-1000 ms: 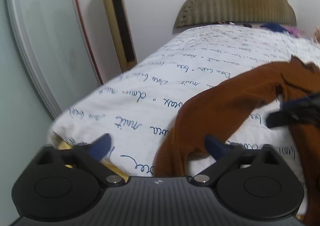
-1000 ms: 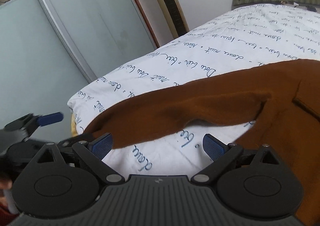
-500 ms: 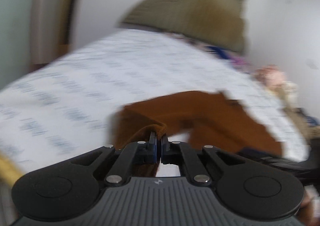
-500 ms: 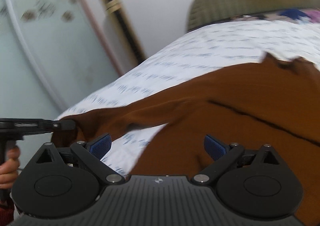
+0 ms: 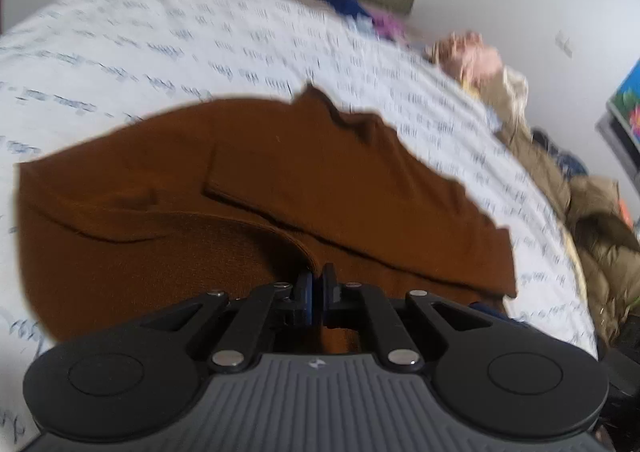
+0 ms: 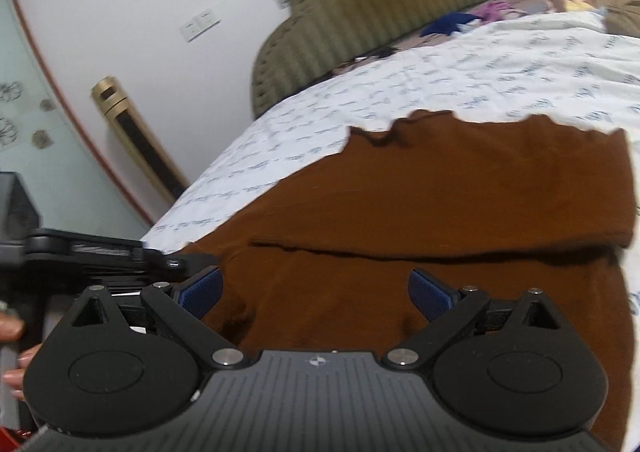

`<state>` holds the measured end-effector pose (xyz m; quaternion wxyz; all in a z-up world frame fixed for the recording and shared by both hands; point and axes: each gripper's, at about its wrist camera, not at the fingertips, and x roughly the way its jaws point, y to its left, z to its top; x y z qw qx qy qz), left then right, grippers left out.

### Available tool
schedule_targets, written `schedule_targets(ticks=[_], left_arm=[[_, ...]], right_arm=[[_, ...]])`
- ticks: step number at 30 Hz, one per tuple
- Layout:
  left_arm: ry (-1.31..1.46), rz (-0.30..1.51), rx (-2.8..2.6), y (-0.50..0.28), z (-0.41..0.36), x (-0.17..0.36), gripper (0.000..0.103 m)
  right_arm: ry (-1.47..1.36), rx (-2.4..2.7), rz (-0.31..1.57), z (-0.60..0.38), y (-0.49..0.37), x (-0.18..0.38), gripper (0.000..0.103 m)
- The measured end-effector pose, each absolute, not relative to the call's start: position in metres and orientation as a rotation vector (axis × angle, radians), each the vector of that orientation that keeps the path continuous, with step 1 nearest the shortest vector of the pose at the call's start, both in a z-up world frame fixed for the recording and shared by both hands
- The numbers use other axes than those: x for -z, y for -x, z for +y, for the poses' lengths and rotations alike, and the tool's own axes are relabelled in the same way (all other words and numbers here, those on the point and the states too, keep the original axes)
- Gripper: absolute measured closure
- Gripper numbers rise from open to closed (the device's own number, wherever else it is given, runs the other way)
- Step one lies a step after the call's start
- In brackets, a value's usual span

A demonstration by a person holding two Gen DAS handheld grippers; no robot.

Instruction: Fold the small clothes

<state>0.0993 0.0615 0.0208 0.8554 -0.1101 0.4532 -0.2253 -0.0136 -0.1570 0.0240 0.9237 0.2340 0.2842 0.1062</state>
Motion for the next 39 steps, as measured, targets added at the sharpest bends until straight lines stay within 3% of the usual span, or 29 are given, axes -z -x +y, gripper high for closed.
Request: schedule_targets(ticks=[3,4,6,7,8,10,12,13,15,16,17,19,25,27,28,29,32,39], left_arm=[[0.206,0.949,0.453,-0.104,0.059,-0.019,0.093],[0.198,0.931,0.452,-0.104,0.060,-0.021,0.086],[0.187,0.895,0.432,-0.103,0.062,-0.023,0.055],[0.185,0.872,0.415,-0.103,0.063,-0.024,0.025],[0.181,0.843,0.395,-0.100,0.065,-0.026,0.016],[0.153,0.807,0.383,-0.099,0.064,-0.028,0.016],[0.158,0.819,0.379,-0.100,0.068,-0.031,0.016],[0.172,0.816,0.376,-0.099,0.073,-0.033,0.016],[0.175,0.792,0.365,-0.093,0.082,-0.037,0.016],[0.160,0.776,0.346,-0.089,0.085,-0.040,0.016],[0.137,0.756,0.319,-0.086,0.087,-0.042,0.016],[0.081,0.715,0.279,-0.077,0.090,-0.047,0.016],[-0.095,0.650,0.234,-0.061,0.079,-0.047,0.016],[-0.136,0.664,0.210,-0.061,0.072,-0.039,0.016],[-0.152,0.675,0.199,-0.062,0.070,-0.035,0.016],[-0.161,0.682,0.193,-0.062,0.070,-0.030,0.016],[-0.156,0.718,0.175,-0.064,0.072,-0.019,0.016],[-0.099,0.714,0.187,-0.053,0.074,-0.016,0.016]], right_arm=[[-0.466,-0.238,0.593,-0.155,0.015,-0.022,0.006],[-0.458,-0.262,0.596,-0.152,0.016,-0.021,0.006],[-0.460,-0.339,0.605,-0.145,0.019,-0.019,0.006],[-0.471,-0.385,0.614,-0.141,0.017,-0.017,0.006],[-0.478,-0.424,0.626,-0.135,0.016,-0.015,0.006],[-0.458,-0.455,0.645,-0.121,0.010,-0.010,0.006],[-0.385,-0.422,0.665,-0.108,0.004,-0.006,0.013],[-0.338,-0.396,0.686,-0.103,0.000,-0.003,0.023],[-0.268,-0.368,0.706,-0.098,-0.003,0.001,0.054],[-0.270,-0.372,0.715,-0.100,-0.004,0.002,0.076],[-0.299,-0.379,0.721,-0.104,-0.006,0.002,0.084],[-0.337,-0.394,0.713,-0.117,-0.010,-0.003,0.089],[-0.240,-0.324,0.659,-0.138,-0.041,-0.039,0.089],[-0.205,-0.200,0.649,-0.144,-0.058,-0.041,0.069],[-0.187,-0.113,0.639,-0.147,-0.062,-0.041,0.054],[-0.184,-0.060,0.617,-0.150,-0.061,-0.042,0.053],[-0.386,-0.129,0.577,-0.170,-0.044,-0.034,0.043],[-0.925,-0.225,0.725,-0.190,-0.019,0.024,0.042]])
